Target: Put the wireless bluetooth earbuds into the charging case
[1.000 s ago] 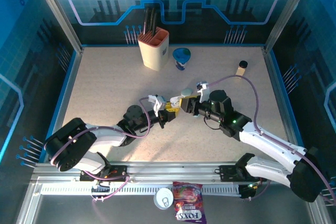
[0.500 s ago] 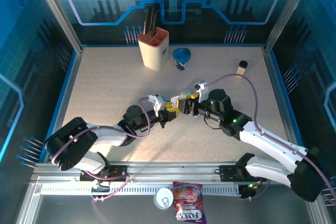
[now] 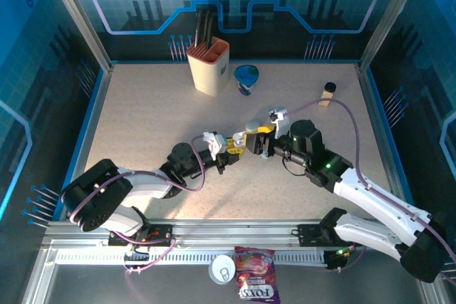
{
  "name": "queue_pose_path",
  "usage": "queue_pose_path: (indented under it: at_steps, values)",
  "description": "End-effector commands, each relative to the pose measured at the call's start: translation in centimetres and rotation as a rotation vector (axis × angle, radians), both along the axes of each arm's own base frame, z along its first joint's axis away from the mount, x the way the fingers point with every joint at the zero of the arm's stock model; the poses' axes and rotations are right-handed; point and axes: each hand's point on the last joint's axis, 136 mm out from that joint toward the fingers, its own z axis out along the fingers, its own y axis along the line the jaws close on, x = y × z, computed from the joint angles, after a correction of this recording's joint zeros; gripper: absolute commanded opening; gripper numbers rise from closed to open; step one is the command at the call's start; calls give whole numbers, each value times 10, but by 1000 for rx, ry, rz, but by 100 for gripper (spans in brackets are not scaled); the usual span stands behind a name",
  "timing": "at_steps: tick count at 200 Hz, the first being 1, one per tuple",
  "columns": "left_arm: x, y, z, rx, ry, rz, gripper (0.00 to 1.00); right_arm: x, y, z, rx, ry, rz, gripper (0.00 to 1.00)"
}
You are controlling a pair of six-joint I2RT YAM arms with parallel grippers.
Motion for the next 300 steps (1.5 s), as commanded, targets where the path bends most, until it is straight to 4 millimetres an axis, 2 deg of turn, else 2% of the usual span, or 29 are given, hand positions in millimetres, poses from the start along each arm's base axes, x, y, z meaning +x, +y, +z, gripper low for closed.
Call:
queue_pose_path:
  at_steps: [1, 14, 19, 88, 118, 168, 200, 254, 282, 300]
  values:
    - [-2, 1, -9, 108, -136, 0, 10, 0, -5, -8, -95, 73, -32, 65]
    - [-2, 2, -12, 147, -170, 3, 9, 1, -7, -20, -141, 122, -43, 65]
    - [-2, 3, -12, 157, -180, 4, 9, 3, -6, -12, -140, 122, -46, 65]
    - [-4, 7, -7, 187, -232, 18, 10, 1, -3, -45, -304, 286, -20, 65]
    - [-3, 8, -6, 178, -217, 28, 10, -5, -9, -56, -332, 310, -22, 65]
    - [-2, 12, -3, 165, -203, 47, 10, -21, -18, -60, -339, 316, 8, 66]
    - [-3, 13, 0, 158, -194, 48, 10, -29, -21, -53, -321, 283, 26, 66]
    - [-17, 13, 3, 144, -163, -8, 10, -38, -25, -8, -227, 61, 91, 66]
    - [-23, 15, 0, 171, -156, -29, 10, -32, -29, 0, -222, 52, 62, 65]
    - [-24, 15, -4, 196, -164, -31, 10, -25, -19, 6, -180, 98, 70, 65]
